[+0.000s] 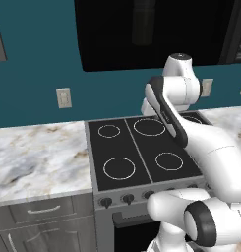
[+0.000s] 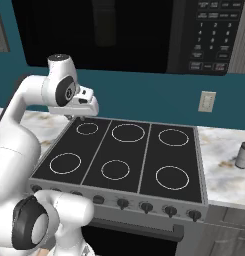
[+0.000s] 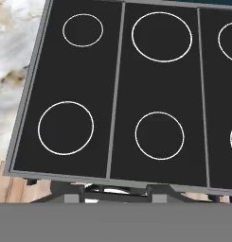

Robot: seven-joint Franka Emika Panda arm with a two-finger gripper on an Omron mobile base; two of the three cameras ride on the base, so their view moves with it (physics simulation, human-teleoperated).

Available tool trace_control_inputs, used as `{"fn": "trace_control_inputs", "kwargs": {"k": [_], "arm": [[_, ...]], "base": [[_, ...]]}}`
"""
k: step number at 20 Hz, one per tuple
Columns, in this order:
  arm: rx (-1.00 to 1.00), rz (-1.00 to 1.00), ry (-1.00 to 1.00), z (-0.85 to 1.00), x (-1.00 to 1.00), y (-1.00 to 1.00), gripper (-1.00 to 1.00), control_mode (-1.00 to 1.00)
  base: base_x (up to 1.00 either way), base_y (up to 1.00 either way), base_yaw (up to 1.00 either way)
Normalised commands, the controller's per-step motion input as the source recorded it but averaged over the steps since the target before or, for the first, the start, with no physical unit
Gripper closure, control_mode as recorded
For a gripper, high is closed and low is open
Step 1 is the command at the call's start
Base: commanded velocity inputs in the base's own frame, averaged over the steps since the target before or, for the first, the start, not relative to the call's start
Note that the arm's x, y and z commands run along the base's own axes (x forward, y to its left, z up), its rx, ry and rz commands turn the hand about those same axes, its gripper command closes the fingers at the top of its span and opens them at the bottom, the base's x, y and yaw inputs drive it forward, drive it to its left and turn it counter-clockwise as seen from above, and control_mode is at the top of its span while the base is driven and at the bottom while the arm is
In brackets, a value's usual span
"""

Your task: Open the microwave door.

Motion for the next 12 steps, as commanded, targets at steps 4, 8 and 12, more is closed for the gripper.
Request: {"fn": "trace_control_inputs", "kwargs": {"k": [4,8,12], "arm": [[0.0,0.0,-0.11,0.0,-0.06,0.0,-1.0,-1.0],[0.0,0.0,-0.2,0.0,-0.53,0.0,-1.0,-1.0],[-0.01,0.0,-0.28,0.0,-0.52,0.0,-1.0,-1.0]], "base": [[0.0,0.0,0.0],[0.0,0.0,0.0],[0.0,0.0,0.0]]}}
